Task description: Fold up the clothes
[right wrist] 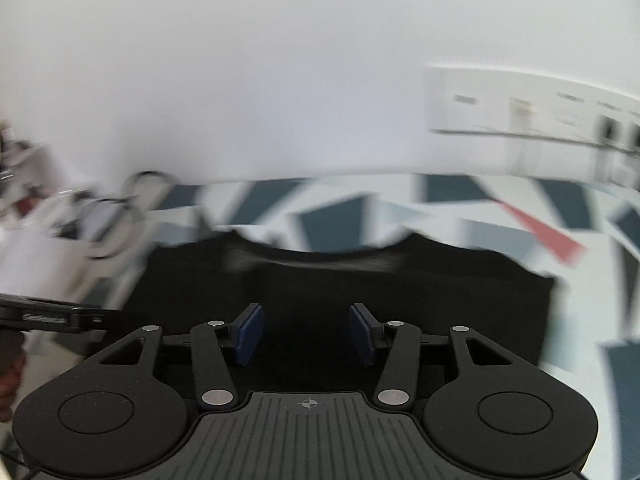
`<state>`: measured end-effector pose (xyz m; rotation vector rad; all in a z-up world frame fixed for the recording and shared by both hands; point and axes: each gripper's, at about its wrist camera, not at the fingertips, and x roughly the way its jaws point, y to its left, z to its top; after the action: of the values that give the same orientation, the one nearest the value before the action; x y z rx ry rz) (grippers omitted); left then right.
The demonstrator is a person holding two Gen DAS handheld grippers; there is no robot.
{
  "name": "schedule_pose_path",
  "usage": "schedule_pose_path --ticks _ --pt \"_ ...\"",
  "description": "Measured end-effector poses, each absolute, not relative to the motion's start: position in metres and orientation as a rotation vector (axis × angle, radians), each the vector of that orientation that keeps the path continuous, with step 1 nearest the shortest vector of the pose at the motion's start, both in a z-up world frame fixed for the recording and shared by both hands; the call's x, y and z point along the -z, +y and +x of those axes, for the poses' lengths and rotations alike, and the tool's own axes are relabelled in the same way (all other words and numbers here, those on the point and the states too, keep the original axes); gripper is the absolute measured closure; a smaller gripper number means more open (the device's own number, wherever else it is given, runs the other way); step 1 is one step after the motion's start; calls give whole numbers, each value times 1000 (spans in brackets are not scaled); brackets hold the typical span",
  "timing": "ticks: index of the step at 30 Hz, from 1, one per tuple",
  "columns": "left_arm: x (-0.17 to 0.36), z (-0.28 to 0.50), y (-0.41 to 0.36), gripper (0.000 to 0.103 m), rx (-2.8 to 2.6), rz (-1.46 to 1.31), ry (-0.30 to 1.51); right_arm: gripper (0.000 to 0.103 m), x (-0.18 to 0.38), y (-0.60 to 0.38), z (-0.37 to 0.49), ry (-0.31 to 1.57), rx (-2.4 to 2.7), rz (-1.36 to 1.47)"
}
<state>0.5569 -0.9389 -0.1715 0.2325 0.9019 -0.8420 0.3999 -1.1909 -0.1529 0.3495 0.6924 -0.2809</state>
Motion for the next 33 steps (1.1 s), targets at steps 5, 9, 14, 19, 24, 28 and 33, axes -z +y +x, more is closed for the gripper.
schedule_pose_path --ticks 5,9,14,19,24,28,33 --pt "188 521 -996 34 991 537 767 57 170 -1223 353 708 431 369" --pt "195 514 -1011 34 992 599 727 51 179 -1224 336 729 452 287" --pt "192 532 -1009 78 980 506 791 46 188 -1205 338 768 393 140" --pt "189 560 -996 89 949 339 920 47 195 -1196 347 787 398 33" --pt "188 590 -973 91 906 112 1078 41 192 -1198 354 776 397 -56" --pt "189 611 -948 91 884 -134 1221 43 196 -1204 359 801 355 -88" --pt "198 632 -920 91 820 -370 1333 91 196 -1210 354 824 307 -70"
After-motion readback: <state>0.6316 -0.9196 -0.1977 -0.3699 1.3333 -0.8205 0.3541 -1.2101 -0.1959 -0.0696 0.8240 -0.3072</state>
